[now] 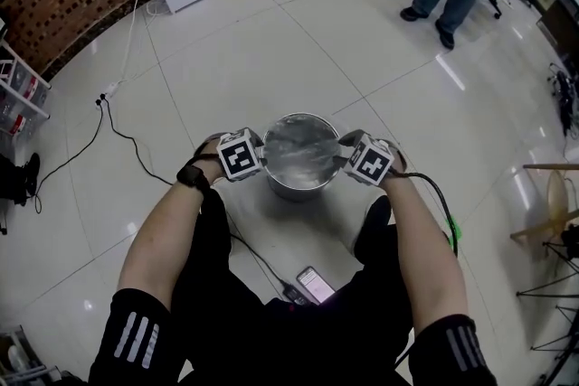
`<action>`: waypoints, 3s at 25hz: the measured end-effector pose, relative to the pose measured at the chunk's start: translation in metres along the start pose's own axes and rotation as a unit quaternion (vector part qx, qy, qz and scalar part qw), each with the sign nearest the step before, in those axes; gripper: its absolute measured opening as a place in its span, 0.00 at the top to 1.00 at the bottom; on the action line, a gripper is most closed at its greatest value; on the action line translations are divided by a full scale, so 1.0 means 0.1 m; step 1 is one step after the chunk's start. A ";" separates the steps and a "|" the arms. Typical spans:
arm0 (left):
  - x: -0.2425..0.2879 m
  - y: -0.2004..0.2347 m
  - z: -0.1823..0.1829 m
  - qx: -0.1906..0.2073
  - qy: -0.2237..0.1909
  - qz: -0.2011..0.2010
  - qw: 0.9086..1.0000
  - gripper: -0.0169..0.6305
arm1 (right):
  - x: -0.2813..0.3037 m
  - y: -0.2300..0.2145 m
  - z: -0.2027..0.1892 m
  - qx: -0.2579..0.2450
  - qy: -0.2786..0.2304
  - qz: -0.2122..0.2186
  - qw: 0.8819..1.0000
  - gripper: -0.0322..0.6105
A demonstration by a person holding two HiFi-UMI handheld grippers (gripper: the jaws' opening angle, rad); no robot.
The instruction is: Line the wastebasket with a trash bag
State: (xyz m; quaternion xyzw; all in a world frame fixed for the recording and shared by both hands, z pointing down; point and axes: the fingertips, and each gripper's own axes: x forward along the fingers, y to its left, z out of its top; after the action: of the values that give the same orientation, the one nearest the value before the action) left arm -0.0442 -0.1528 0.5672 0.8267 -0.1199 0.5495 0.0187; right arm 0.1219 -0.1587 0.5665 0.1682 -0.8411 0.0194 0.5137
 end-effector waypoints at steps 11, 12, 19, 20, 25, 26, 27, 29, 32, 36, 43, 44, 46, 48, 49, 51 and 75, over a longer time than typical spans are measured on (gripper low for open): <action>0.42 -0.45 -0.13 0.088 0.065 0.001 0.994 0.70 | 0.53 0.40 -0.21 -0.094 0.076 0.038 0.992 0.59; 0.45 -0.44 -0.13 0.094 0.068 0.004 0.993 0.70 | 0.56 0.39 -0.22 -0.098 0.081 0.034 0.991 0.60; 0.50 -0.45 -0.07 0.108 0.060 0.014 0.992 0.98 | 0.45 0.29 -0.10 -0.079 0.067 0.016 0.994 0.94; 0.47 -0.47 -0.05 0.108 0.055 0.010 0.993 0.98 | 0.39 0.29 -0.08 -0.076 0.065 0.018 0.995 0.94; 0.29 -0.70 0.12 0.117 0.018 -0.017 0.993 0.98 | 0.11 0.42 -0.19 -0.058 0.062 0.053 0.995 0.94; 0.28 -0.78 0.16 0.119 0.011 -0.023 0.993 0.98 | 0.08 0.46 -0.26 -0.054 0.065 0.063 0.994 0.94; 0.27 -0.85 0.19 0.122 0.007 -0.028 0.992 0.98 | 0.06 0.51 -0.33 -0.049 0.069 0.072 0.994 0.94; 0.29 -0.99 0.23 0.129 0.003 -0.039 0.991 0.98 | 0.05 0.61 -0.49 -0.034 0.080 0.089 0.992 0.94; 0.36 -1.18 0.24 0.140 0.008 -0.058 0.988 0.98 | 0.08 0.73 -0.71 -0.005 0.098 0.106 0.989 0.94; 0.50 -1.37 0.20 0.151 0.023 -0.074 0.986 0.98 | 0.20 0.87 -0.87 0.006 0.111 0.123 0.986 0.94; 0.85 -1.48 -0.05 0.153 0.065 -0.086 0.982 0.98 | 0.62 1.02 -0.99 0.052 0.105 0.139 0.983 0.94; 0.91 -1.49 -0.10 0.155 0.072 -0.087 0.981 0.98 | 0.68 1.04 -1.00 0.062 0.101 0.141 0.983 0.94; 1.01 -1.48 -0.16 0.158 0.083 -0.080 0.981 0.98 | 0.79 1.08 -1.04 0.074 0.103 0.138 0.982 0.94; 1.10 -1.43 -0.20 0.148 0.086 -0.067 0.983 0.98 | 0.87 1.06 -1.10 0.077 0.109 0.127 0.983 0.94; 1.14 -1.41 -0.22 0.138 0.087 -0.062 0.985 0.98 | 0.90 1.05 -1.11 0.079 0.110 0.124 0.983 0.94; 1.21 -1.41 -0.28 0.122 0.091 -0.063 0.986 0.98 | 0.93 1.03 -1.07 0.081 0.096 0.125 0.984 0.93; 0.26 -0.16 -0.47 -0.048 0.031 0.008 0.998 0.59 | 0.02 0.33 -0.65 0.063 0.046 0.096 0.992 0.50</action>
State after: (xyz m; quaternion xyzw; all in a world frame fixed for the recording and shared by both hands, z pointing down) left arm -0.0734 -0.1346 0.6113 0.8063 -0.1524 0.5686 0.0580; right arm 0.1671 -0.1145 0.6040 0.1177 -0.8259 0.1292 0.5360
